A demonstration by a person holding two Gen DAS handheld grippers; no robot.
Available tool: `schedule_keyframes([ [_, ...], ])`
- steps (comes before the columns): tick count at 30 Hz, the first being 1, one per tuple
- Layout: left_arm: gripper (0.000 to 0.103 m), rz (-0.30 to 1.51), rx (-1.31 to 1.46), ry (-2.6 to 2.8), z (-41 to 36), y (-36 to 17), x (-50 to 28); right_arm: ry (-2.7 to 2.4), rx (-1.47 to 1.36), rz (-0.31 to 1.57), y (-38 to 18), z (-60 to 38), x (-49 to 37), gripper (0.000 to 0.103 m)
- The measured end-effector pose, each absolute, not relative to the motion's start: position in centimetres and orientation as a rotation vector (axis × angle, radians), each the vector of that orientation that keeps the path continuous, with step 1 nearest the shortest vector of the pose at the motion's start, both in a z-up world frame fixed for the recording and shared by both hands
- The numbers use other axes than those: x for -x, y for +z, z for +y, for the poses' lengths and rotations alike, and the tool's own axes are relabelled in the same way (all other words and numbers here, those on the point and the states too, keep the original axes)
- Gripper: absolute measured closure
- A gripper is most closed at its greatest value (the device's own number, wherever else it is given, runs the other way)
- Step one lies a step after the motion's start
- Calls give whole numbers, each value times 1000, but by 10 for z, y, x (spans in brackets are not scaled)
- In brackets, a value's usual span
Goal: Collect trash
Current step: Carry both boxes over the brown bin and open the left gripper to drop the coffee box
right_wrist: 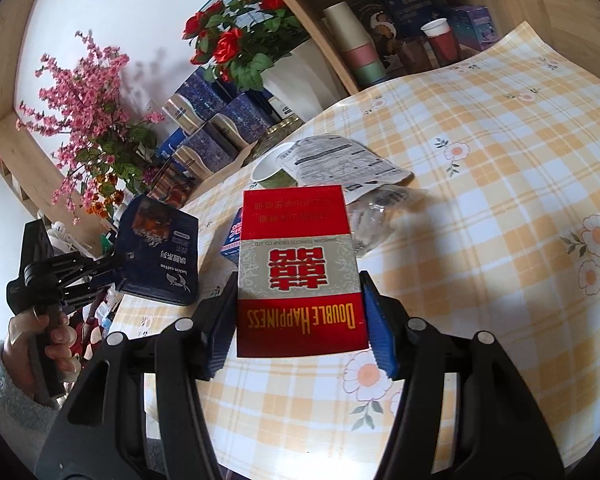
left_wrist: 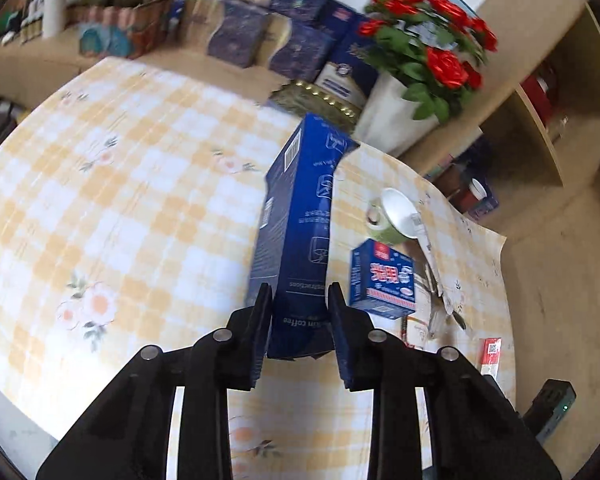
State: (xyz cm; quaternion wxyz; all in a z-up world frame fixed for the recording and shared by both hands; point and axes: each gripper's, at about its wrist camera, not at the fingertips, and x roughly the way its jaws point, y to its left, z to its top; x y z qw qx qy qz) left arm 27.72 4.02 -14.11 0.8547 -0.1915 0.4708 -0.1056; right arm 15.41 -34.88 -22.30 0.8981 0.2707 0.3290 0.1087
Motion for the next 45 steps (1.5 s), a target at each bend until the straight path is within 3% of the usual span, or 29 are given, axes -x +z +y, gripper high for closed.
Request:
schedule_keyframes([
  [17,71,1118,227,-317,46,-192,-296,229,-498,742,-225,-325,-167,45],
  [23,81,1076,135,-358,21,-204,-284,226,-490,759,-228,-320,-170,45],
  [45,85,921,98,-483,20,-138,-154,270,-459,702,-185,-298,-115,45],
])
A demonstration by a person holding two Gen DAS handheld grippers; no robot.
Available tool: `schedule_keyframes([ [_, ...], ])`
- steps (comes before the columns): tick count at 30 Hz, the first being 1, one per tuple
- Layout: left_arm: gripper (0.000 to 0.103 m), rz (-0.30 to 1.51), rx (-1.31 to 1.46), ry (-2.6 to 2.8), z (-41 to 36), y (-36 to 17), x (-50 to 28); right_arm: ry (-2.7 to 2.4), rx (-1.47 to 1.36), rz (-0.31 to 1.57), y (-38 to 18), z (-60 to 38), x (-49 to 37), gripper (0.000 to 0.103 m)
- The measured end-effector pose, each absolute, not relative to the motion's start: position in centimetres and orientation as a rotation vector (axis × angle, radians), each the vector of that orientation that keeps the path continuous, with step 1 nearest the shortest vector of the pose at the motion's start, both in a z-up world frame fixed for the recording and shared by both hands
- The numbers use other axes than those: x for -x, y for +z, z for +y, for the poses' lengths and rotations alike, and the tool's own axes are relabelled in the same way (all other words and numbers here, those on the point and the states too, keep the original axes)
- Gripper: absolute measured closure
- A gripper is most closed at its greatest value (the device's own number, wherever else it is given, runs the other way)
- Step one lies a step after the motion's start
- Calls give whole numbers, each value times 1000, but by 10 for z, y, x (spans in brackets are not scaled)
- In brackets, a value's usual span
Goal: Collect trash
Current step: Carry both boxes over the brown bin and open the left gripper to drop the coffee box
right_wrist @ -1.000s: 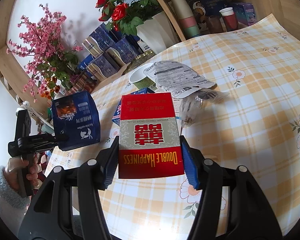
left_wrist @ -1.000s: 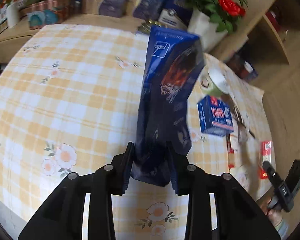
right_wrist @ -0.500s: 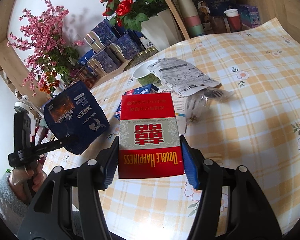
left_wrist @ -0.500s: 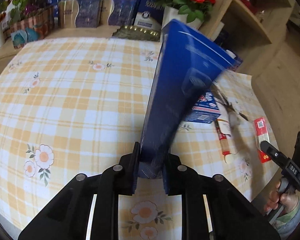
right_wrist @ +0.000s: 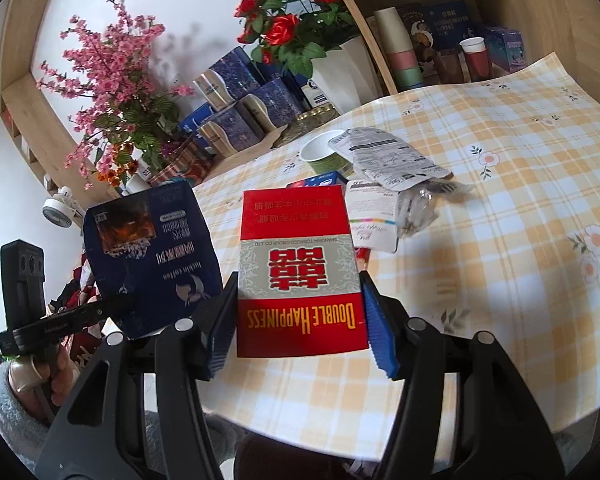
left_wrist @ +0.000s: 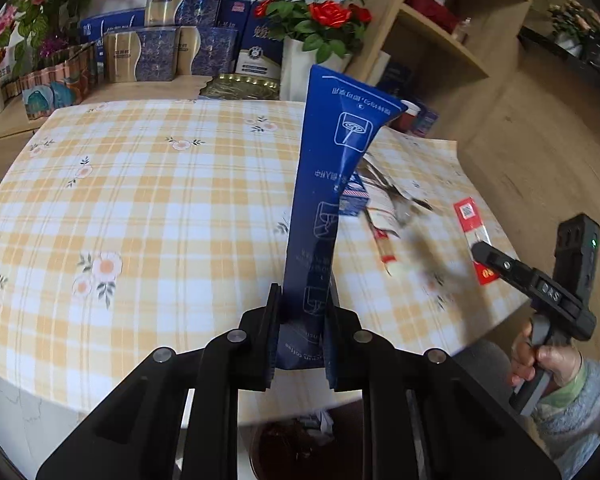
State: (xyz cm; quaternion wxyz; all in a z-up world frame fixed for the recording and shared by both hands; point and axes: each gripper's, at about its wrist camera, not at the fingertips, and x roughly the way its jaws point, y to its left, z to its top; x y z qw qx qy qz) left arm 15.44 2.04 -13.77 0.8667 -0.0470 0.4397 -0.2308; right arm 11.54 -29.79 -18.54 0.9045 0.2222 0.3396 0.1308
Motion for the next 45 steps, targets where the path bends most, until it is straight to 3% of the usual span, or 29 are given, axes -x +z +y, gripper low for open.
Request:
schedule_keyframes([
  [11,85,1006,67,-585,40,-139,-59,279,-448,690,-179,-285,-51,45],
  [21,85,1174,-21,-638,35,-179,3,291,-452,696,-181,-281,-18,45],
  [32,85,1327,-220,-732,-6,-231,10,262,-480,715,-195,-295,-19,45],
  [45,85,1526,-279,-605,-36,-337,-41,230,-505,747,-210,-306,-23,45],
])
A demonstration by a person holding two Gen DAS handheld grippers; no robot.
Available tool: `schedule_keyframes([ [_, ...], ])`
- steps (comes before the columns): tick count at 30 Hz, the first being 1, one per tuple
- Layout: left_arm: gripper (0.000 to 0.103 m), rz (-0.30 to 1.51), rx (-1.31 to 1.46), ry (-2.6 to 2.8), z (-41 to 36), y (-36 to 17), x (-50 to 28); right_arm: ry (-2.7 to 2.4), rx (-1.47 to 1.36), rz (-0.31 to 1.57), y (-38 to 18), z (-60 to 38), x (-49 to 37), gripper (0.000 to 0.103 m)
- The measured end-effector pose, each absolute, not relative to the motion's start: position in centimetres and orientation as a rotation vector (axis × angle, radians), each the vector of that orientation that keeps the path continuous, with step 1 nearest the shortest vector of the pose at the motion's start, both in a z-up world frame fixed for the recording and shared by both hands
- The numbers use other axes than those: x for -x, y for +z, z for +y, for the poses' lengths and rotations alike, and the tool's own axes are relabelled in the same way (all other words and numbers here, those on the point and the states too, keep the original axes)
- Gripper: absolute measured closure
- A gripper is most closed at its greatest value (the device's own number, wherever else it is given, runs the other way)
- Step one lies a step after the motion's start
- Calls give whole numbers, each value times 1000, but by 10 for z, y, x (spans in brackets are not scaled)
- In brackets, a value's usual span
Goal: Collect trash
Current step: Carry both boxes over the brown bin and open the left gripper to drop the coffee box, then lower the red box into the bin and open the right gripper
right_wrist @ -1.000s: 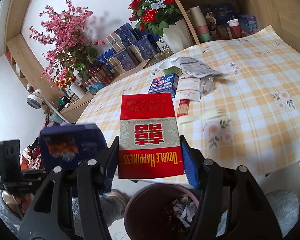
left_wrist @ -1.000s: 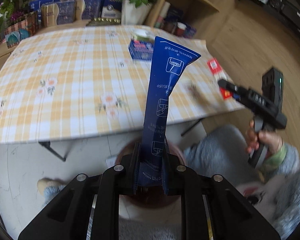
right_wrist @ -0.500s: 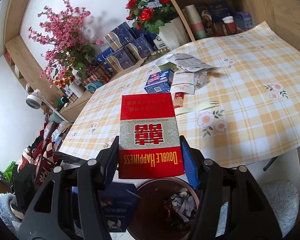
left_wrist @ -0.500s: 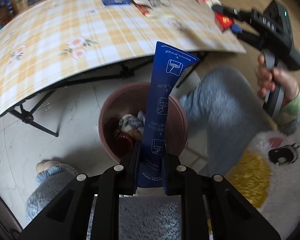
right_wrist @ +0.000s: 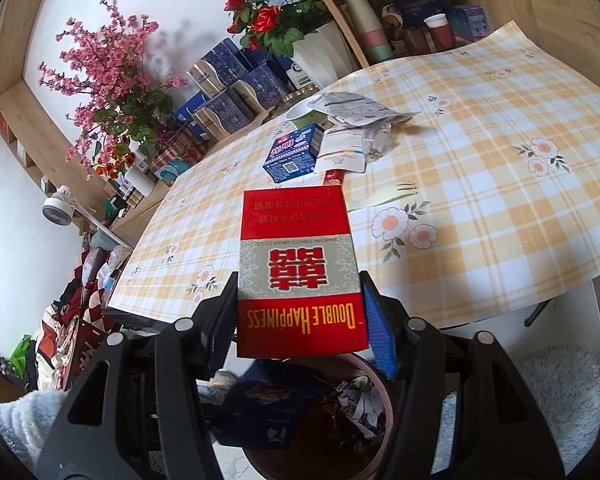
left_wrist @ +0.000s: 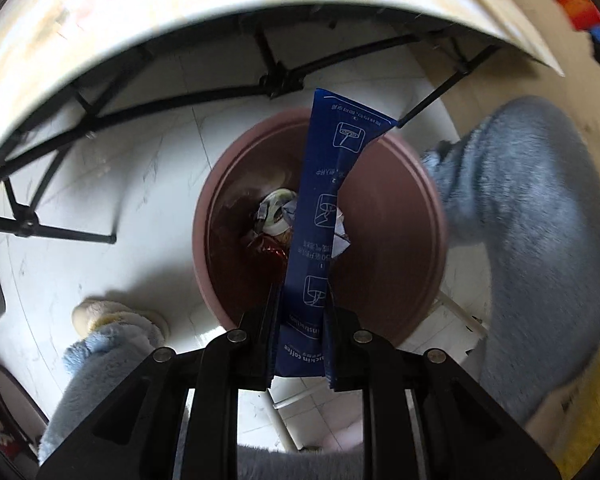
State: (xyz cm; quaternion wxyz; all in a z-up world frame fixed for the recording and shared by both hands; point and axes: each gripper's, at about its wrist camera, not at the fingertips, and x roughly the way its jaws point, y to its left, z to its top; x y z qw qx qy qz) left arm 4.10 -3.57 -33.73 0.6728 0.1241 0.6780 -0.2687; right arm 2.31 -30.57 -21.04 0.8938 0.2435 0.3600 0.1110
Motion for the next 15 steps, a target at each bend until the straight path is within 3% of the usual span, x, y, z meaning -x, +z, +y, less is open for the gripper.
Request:
schedule_keyframes([
  [8,83,1547,-300,-530,-44,-369,-54,218,-511,761,-216,-309,-23,45],
  [10,77,1526,-287,-522,-43,-366,-57,222,-506,763,-216,-308,-23,45],
  [12,66,1508,-215,-529,-40,-357,-63,224,-499,765,-216,-306,-23,45],
  [15,60,1424,-178,-529,-36,-332,-67,233,-478,770,-217,-301,-23,45],
])
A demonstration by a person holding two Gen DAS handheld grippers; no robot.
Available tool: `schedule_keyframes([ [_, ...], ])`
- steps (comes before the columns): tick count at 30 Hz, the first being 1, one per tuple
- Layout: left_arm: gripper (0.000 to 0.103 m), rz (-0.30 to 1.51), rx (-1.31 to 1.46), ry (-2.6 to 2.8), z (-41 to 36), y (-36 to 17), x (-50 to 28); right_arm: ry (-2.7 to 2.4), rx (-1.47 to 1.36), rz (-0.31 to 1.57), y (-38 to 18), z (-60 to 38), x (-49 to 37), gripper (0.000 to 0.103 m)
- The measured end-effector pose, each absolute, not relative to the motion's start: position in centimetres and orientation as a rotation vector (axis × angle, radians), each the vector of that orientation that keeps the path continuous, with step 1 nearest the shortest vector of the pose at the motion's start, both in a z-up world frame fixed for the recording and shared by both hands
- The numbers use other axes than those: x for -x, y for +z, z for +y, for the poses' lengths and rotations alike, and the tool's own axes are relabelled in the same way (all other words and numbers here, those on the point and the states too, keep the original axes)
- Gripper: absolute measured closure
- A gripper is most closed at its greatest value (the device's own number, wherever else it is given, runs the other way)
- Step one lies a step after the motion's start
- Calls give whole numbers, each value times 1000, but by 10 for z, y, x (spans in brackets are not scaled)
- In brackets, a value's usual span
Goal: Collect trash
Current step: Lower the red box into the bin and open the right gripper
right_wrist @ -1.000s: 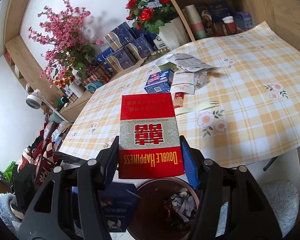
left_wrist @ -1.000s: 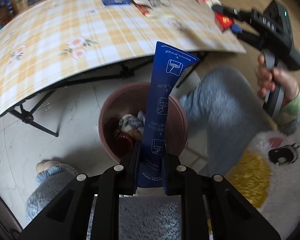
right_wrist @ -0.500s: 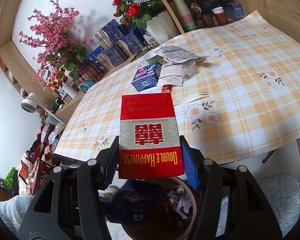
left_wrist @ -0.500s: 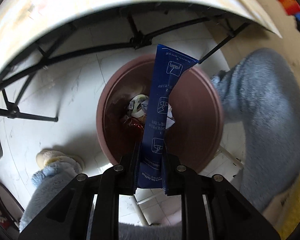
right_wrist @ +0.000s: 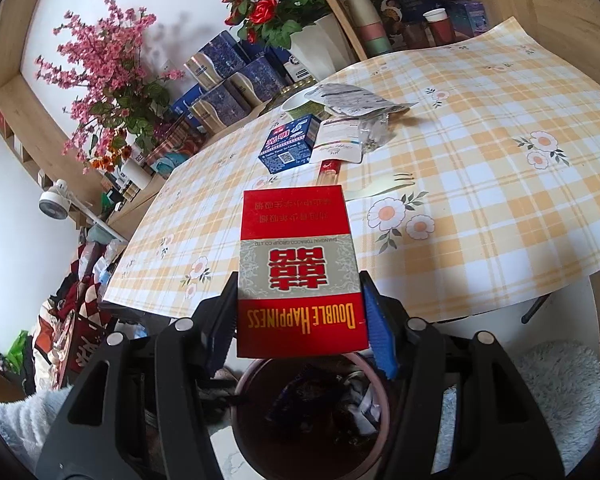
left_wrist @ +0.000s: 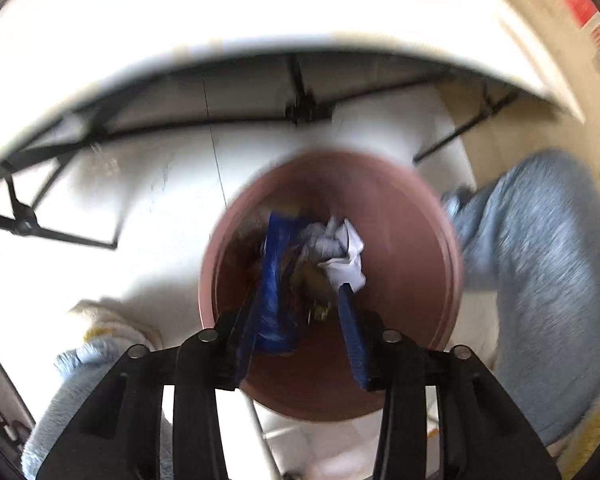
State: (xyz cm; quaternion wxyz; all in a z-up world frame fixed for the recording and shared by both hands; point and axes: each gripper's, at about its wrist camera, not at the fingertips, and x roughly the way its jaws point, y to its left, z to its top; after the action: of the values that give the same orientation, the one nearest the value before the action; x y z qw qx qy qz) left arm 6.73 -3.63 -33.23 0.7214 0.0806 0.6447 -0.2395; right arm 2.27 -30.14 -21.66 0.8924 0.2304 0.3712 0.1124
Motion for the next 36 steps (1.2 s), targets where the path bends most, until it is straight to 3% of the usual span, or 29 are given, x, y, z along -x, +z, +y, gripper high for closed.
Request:
schedule_keyframes([
  [1,56,1379,-174,-528,-35,-319,-68,234,-466,772,-217,-300,-22,45],
  [3,38,1293,-166,-517,-31,-296,-68,238,-448,781,-219,-297,-22,45],
  [9,14,1027,-91,-442,-8,-230,-53,266,-435,829,-233,-289,-17,45],
  [20,12,761,84,-310,40,-192,-19,437,-300,992,-273,-216,-3,45],
  [36,11,751,150,-205,63,-218,3,357,-115,1266,-345,-173,-26,45],
])
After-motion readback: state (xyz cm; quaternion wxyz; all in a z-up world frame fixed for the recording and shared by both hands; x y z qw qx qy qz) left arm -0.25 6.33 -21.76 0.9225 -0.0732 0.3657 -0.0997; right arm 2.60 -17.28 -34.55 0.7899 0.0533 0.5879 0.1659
